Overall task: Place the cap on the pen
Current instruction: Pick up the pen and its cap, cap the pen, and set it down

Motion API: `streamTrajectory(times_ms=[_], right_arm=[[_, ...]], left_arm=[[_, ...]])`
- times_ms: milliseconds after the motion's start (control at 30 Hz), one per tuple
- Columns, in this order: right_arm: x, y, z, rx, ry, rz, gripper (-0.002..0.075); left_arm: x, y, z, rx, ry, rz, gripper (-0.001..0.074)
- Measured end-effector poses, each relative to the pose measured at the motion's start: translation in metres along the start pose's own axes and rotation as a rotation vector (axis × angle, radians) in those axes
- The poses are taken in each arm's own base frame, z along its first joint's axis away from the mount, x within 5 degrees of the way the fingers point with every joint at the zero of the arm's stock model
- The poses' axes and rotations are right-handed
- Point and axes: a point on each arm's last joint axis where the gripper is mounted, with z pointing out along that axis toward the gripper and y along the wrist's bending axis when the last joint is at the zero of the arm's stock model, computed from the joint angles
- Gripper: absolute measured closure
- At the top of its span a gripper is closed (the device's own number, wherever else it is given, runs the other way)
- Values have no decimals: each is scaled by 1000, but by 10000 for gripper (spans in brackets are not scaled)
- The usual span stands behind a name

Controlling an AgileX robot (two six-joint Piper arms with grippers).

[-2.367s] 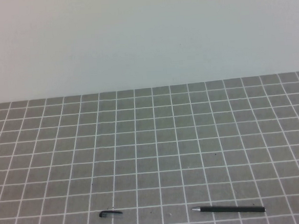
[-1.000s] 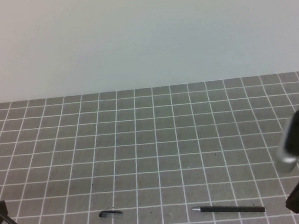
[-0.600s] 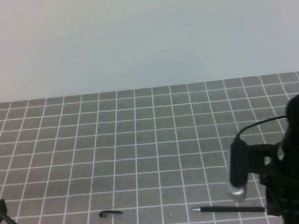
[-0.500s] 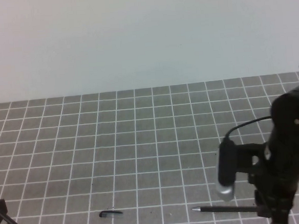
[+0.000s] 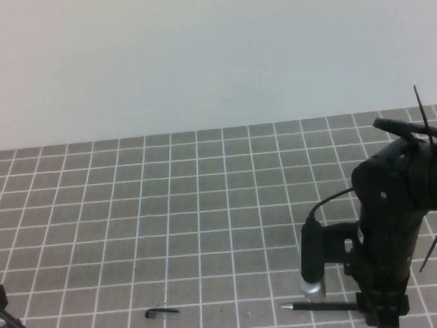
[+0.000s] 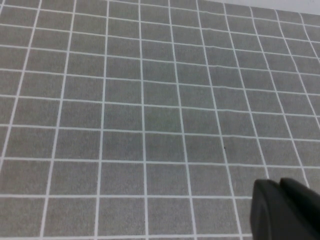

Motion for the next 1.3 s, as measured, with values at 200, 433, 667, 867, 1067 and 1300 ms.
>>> streamTrajectory(times_ms=[200,433,667,867,1067,1300], right_arm=[[0,0,8,-12,10,0,383],[-2,-2,12,-7,5,0,524],[0,0,16,-25,31,-11,659],[1,-1,16,-21,35,-17,729],[5,-4,12,-1,94,-67,729],[-2,-14,-6,-2,102,-57,729]], left_arm=[[0,0,0,0,-5,-2,734],[0,0,0,2,3,-6,734],[5,-1,0,11,52,-9,734],[2,-3,0,37,21,-64,734],[-1,-13,-2,131,21,8,734],[-34,-30,-7,222,100,180,734]])
